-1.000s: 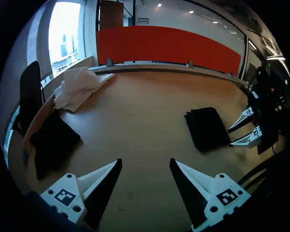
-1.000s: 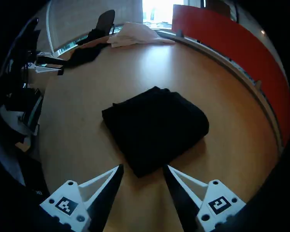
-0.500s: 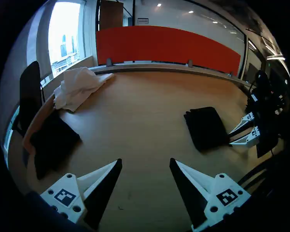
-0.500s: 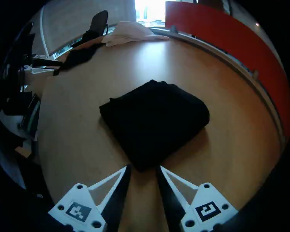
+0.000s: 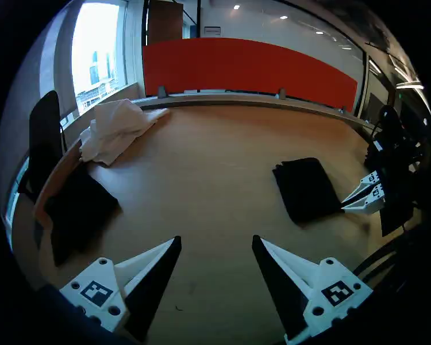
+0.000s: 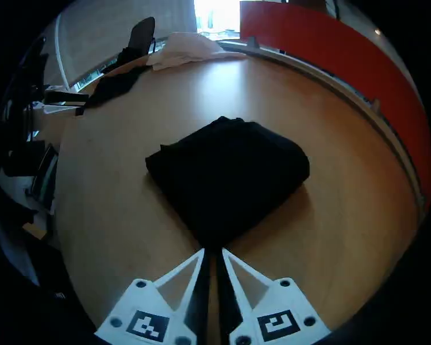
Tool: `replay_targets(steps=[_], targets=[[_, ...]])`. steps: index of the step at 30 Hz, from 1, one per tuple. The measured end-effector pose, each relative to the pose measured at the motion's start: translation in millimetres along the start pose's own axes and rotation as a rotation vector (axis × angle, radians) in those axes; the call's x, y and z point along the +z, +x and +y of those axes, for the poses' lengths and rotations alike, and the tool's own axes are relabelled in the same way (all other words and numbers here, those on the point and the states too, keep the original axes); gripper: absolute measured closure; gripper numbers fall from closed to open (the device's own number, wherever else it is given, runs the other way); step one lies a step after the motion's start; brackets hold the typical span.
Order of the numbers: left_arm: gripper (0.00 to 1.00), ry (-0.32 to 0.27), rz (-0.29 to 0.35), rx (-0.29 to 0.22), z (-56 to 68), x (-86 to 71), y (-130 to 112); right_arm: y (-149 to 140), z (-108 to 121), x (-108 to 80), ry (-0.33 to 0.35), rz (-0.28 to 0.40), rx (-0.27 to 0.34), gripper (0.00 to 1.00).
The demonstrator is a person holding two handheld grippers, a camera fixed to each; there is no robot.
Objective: Fold towel
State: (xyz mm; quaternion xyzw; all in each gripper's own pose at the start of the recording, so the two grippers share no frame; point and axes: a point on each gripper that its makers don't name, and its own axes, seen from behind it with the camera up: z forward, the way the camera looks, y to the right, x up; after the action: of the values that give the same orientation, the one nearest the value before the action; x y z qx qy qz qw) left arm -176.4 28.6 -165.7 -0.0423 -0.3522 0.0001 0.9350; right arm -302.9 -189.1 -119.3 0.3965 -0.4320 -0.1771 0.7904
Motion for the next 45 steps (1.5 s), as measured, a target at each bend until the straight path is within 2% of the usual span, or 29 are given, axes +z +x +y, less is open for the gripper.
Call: replay_targets(steps=[6,10,19,35,41,45], targets=[[0.09,0.000,0.000,0.000,0.1,-0.4,-0.4,3.1,-0.7,-0.5,0.001,0.015,0.009,0.98],[0.09,-0.001,0.000,0.002,-0.5,-0.9,-0.4,8.8,0.6,-4.1,-0.009,0.027,-0.009,0.98],[0.09,-0.001,0.005,-0.001,-3.4,-1.9,0.6,49.6,8.9,-22.6,-0.037,0.093,-0.042,0.98],[0.09,-0.013,0.052,0.007,-2.5,-3.2,21.0,151.7,44.6,-85.6,-0.139,0.253,-0.154,0.99],[0.09,-0.025,0.067,0.015,0.2,-3.2,29.0,174.2,59.8,-112.7,-0.185,0.296,-0.166,0.99],[0.09,-0.031,0.075,0.019,1.1,-2.8,34.2,178.9,72.6,-127.5,-0.219,0.306,-0.169,0.99]])
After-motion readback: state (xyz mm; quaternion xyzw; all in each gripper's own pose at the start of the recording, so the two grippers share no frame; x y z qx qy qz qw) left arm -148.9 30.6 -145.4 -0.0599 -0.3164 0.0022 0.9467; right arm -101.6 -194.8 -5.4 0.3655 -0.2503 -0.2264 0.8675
